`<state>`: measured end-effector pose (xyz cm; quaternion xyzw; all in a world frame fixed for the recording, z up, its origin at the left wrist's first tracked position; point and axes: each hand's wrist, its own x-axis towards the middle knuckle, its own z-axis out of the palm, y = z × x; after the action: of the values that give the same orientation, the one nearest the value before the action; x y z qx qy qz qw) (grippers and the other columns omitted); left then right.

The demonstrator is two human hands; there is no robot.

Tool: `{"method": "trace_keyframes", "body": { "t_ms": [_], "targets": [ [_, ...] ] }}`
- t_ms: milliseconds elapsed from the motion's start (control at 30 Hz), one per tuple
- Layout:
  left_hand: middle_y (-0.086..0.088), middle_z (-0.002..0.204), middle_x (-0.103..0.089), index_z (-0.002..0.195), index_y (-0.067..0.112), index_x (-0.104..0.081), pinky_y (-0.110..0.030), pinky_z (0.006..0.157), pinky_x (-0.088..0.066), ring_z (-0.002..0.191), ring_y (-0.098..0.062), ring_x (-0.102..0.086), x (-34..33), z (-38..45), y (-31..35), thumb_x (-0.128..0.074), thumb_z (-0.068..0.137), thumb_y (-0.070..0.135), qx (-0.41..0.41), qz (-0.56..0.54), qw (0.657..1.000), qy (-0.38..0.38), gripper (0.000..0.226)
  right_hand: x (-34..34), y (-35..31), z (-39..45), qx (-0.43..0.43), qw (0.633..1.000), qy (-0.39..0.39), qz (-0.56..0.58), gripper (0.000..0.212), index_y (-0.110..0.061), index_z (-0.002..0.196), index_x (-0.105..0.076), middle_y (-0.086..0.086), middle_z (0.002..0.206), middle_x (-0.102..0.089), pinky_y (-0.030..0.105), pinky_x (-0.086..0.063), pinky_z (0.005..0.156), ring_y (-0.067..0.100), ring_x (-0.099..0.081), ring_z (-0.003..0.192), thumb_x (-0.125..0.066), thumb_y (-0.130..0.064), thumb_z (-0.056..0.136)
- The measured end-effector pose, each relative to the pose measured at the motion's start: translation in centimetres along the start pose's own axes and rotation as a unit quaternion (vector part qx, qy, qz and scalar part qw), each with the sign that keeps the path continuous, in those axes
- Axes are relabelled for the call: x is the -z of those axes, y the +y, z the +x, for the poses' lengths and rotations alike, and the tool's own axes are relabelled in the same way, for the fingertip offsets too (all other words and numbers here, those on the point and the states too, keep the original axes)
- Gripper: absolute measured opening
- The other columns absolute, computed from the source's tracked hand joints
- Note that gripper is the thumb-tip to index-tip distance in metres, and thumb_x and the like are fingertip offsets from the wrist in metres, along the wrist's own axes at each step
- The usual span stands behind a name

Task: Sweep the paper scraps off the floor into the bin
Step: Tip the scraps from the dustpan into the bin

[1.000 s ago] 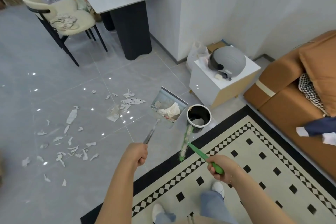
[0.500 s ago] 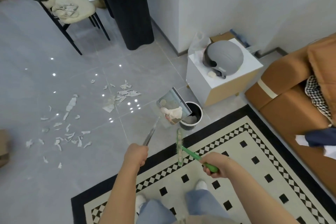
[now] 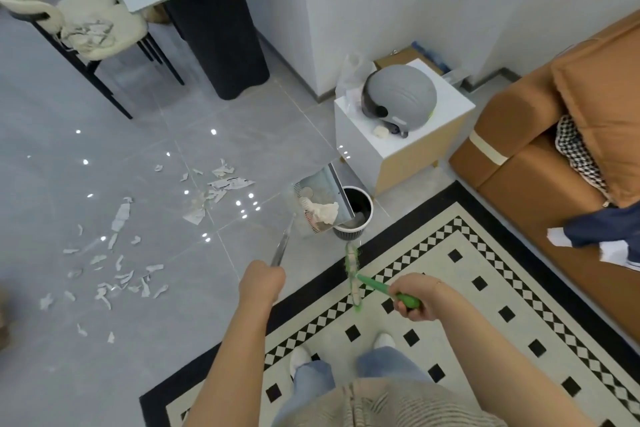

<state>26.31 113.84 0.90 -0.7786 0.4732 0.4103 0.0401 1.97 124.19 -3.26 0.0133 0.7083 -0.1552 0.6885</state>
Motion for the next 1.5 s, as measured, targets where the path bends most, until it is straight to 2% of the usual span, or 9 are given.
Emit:
{"method": "trace_keyframes", "body": {
  "t_ms": [133, 300, 533, 633, 733, 867, 967, 1167, 1500],
  "targets": [
    [-0.006, 0.072, -0.049, 0.102, -0.005, -0.057, -0.022, 0.045, -0.034, 0.058, -0.017, -0.047, 0.6, -0.1, 0.0, -0.047, 0.09, 0.008, -0.047, 0.019, 0.999, 0.02, 0.02, -0.4, -0.3, -0.3, 0.008, 1.0, 0.025, 0.01, 0.034, -0.003, 0.128, -0.046, 0.009, 0.074, -0.045, 0.012, -0.032, 0.028, 0.01, -0.043, 0.022, -0.044, -0.002, 0.094],
    [-0.017, 0.108, -0.061, 0.111, -0.003, -0.056, -0.023, 0.06, -0.041, 0.088, -0.026, -0.058, -0.4, -1.9, 1.0, -0.042, 0.095, 0.008, -0.107, 0.087, 0.99, 0.041, 0.024, -0.6, 0.3, -0.2, 0.018, 0.998, 0.057, 0.015, 0.028, -0.002, 0.121, -0.049, 0.007, 0.07, -0.048, 0.013, -0.032, 0.029, 0.01, -0.046, 0.031, -0.045, -0.006, 0.094],
    [-0.015, 0.124, -0.058, 0.125, 0.001, -0.049, -0.026, 0.073, -0.039, 0.107, -0.026, -0.058, -2.1, -1.6, -0.3, -0.039, 0.099, 0.013, -0.096, 0.124, 0.987, 0.014, 0.031, -0.2, 1.5, 0.2, 0.037, 0.972, 0.009, 0.23, 0.026, -0.002, 0.12, -0.047, 0.006, 0.058, -0.046, 0.011, -0.029, 0.026, 0.008, -0.044, 0.027, -0.043, -0.006, 0.095],
    [-0.015, 0.113, -0.061, 0.126, 0.0, -0.047, -0.027, 0.071, -0.045, 0.094, -0.024, -0.061, -2.5, -0.7, -0.4, -0.043, 0.097, 0.01, -0.078, 0.104, 0.991, -0.011, 0.031, -0.5, 1.3, 0.3, 0.048, 0.966, 0.015, 0.252, 0.019, -0.002, 0.114, -0.047, 0.005, 0.057, -0.046, 0.011, -0.028, 0.027, 0.007, -0.043, 0.027, -0.043, -0.007, 0.095],
    [-0.009, 0.075, -0.058, 0.118, -0.002, -0.053, -0.019, 0.045, -0.045, 0.058, -0.013, -0.053, -2.7, 0.2, 0.1, -0.052, 0.092, 0.001, 0.009, -0.057, 0.994, -0.091, 0.026, -0.9, 1.0, 0.1, 0.058, 0.972, 0.032, 0.225, 0.014, -0.002, 0.108, -0.049, 0.005, 0.06, -0.046, 0.011, -0.029, 0.027, 0.007, -0.043, 0.026, -0.045, -0.007, 0.095],
    [-0.005, 0.069, -0.056, 0.101, -0.002, -0.06, -0.009, 0.033, -0.036, 0.043, -0.004, -0.045, -1.8, 0.3, 1.0, -0.054, 0.096, 0.011, 0.105, -0.234, 0.938, -0.234, 0.015, -1.3, 0.1, -0.4, 0.066, 0.983, 0.059, 0.161, 0.012, -0.002, 0.105, -0.051, 0.005, 0.063, -0.049, 0.013, -0.032, 0.029, 0.006, -0.044, 0.029, -0.049, -0.01, 0.096],
    [0.0, 0.062, -0.047, 0.096, 0.002, -0.057, -0.01, 0.029, -0.032, 0.03, -0.001, -0.039, -1.4, 0.6, 1.5, -0.051, 0.098, 0.019, 0.12, -0.318, 0.904, -0.258, 0.019, -1.7, -0.7, -0.2, 0.067, 0.987, 0.076, 0.123, 0.015, -0.002, 0.108, -0.051, 0.005, 0.063, -0.05, 0.014, -0.032, 0.031, 0.007, -0.045, 0.033, -0.049, -0.011, 0.096],
    [0.002, 0.058, -0.041, 0.074, 0.008, -0.053, -0.009, 0.028, -0.027, 0.033, -0.003, -0.034, -0.9, 1.5, 3.3, -0.052, 0.095, 0.013, 0.106, -0.245, 0.942, -0.204, 0.022, -2.7, -1.9, 0.6, 0.065, 0.985, 0.059, 0.15, 0.025, -0.003, 0.119, -0.049, 0.006, 0.066, -0.05, 0.013, -0.034, 0.03, 0.006, -0.046, 0.03, -0.049, -0.009, 0.094],
    [0.0, 0.059, -0.037, 0.078, 0.007, -0.051, -0.011, 0.03, -0.022, 0.046, -0.008, -0.031, -0.4, 2.0, 3.6, -0.05, 0.096, 0.011, 0.08, -0.188, 0.963, -0.175, 0.018, -3.9, -3.1, 0.6, 0.075, 0.966, -0.017, 0.245, 0.035, -0.001, 0.13, -0.041, 0.004, 0.055, -0.043, 0.01, -0.024, 0.026, 0.006, -0.042, 0.026, -0.043, -0.004, 0.095]
  ]
}}
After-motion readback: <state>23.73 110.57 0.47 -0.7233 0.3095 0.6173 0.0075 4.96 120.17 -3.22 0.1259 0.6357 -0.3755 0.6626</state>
